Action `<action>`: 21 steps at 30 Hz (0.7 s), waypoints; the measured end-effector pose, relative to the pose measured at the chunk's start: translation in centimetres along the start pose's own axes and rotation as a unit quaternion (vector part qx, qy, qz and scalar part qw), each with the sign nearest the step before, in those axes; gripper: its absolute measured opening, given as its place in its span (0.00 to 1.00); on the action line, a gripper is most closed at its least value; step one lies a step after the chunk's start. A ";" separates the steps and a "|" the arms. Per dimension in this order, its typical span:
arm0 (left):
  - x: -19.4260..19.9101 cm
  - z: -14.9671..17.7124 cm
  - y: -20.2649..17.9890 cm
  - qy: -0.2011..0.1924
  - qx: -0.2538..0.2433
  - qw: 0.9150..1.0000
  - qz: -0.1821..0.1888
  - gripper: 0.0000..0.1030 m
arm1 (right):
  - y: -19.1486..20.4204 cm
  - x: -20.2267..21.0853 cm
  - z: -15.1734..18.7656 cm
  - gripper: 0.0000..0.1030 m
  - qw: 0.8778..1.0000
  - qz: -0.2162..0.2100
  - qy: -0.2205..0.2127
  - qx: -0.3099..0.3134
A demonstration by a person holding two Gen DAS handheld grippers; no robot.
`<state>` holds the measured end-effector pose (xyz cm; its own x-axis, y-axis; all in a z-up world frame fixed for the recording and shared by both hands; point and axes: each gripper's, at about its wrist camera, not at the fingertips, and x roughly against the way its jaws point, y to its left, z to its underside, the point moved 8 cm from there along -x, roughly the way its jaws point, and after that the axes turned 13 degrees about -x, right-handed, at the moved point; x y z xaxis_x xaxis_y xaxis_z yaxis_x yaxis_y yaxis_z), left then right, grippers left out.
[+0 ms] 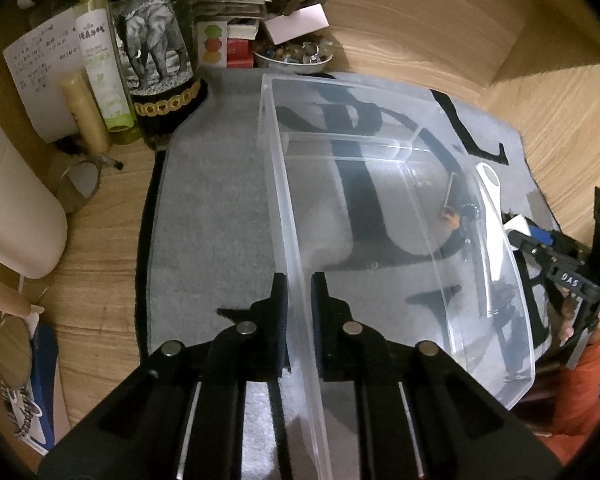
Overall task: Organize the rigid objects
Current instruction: 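Close the right tool on the white plug adapter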
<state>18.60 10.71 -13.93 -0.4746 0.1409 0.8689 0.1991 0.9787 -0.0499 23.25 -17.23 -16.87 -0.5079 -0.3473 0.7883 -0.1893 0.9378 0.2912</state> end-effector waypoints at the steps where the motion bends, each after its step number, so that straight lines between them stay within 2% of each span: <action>1: 0.0 0.0 0.0 0.000 -0.001 1.000 -0.001 0.10 | 0.0 0.2 -0.1 0.42 1.000 0.001 -0.005 0.000; 9: 0.0 0.0 0.0 -0.001 -0.003 1.000 -0.001 0.10 | 1.3 3.0 -1.9 0.42 0.999 -0.005 -0.049 0.013; 21: 0.1 0.0 0.0 -0.007 -0.006 1.000 0.003 0.11 | 7.9 6.8 -5.0 0.42 0.991 -0.047 -0.112 0.062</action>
<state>18.54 10.76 -13.89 -0.4860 0.1490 0.8612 0.2130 0.9758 -0.0487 22.47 -12.22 -6.47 -0.6539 -0.4382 0.6167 -0.3391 0.8985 0.2789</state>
